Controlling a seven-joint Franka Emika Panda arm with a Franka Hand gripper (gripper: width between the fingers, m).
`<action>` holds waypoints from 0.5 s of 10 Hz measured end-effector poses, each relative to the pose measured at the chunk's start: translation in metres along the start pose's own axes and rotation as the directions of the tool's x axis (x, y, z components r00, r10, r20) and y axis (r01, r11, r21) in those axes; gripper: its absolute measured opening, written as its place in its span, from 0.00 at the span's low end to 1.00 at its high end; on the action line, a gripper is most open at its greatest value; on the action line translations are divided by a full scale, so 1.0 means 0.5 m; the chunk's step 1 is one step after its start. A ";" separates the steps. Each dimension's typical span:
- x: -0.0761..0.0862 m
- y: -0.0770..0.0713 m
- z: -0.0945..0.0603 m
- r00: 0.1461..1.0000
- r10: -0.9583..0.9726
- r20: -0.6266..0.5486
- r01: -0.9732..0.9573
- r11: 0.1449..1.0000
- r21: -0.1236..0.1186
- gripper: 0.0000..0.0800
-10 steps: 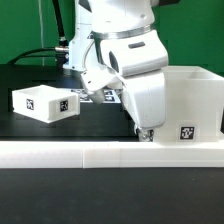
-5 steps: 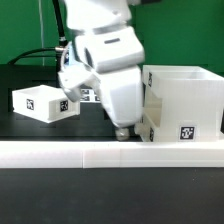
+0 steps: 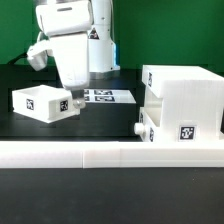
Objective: Assemble drawer
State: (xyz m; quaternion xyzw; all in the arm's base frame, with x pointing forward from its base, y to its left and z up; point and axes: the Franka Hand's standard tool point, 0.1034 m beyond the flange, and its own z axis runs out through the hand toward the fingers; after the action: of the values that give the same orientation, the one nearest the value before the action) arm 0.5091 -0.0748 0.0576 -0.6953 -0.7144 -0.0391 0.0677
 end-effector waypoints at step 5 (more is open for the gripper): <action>-0.013 -0.029 -0.019 0.999 0.047 0.014 -0.047 0.999 -0.002 0.81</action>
Offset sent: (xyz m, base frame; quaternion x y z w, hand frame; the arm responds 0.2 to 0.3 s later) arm 0.0000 0.0000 0.0000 0.0000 0.0000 0.0899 0.9960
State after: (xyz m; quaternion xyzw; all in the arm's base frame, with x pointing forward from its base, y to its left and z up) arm 0.4952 -0.0833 0.0667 -0.7123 -0.6983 -0.0330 0.0630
